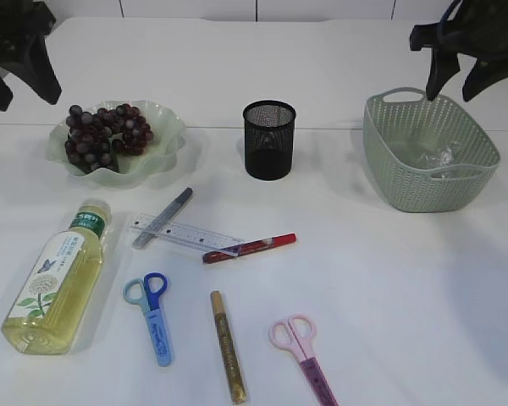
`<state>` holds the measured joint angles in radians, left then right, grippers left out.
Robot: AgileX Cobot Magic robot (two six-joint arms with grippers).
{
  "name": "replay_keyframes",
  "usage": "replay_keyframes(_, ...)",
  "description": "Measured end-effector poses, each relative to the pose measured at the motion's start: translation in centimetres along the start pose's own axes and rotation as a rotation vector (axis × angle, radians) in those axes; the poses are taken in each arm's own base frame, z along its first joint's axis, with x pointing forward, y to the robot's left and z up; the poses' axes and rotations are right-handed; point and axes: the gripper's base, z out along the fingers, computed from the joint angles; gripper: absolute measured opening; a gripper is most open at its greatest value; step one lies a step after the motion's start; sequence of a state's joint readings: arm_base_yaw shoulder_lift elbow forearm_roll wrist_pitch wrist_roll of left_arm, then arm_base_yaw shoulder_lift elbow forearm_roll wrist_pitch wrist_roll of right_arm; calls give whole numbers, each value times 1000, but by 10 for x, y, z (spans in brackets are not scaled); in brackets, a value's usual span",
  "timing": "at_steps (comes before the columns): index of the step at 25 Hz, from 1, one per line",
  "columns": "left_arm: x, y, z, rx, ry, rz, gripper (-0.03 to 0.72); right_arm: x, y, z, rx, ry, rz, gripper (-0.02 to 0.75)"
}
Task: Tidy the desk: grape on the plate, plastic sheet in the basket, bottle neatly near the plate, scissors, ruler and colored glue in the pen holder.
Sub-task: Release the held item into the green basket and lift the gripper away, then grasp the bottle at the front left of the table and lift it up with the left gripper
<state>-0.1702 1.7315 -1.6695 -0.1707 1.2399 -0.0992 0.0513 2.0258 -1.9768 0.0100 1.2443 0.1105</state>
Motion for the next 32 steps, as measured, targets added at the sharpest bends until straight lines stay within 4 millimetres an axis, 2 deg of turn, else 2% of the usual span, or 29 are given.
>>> replay_keyframes(4,14,3,2,-9,34,-14,542,17,0,9,-17,74,1,404)
replay_keyframes(8,28,9,18,-39,106,-34,565,45,-2,7,-20,146,2,404)
replay_keyframes(14,31,14,32,-71,150,-34,590,87,-2,-22,-66,176,19,404)
replay_keyframes(20,28,20,64,-95,227,-41,601,124,-3,-46,-101,177,12,405)
replay_keyframes(24,28,21,90,-117,286,-30,602,134,-4,-59,-104,153,10,405)
replay_keyframes(27,30,14,108,-138,326,6,602,136,-4,-67,-108,132,9,405)
replay_keyframes(32,33,12,127,-184,365,42,602,139,-4,-71,-109,120,6,405)
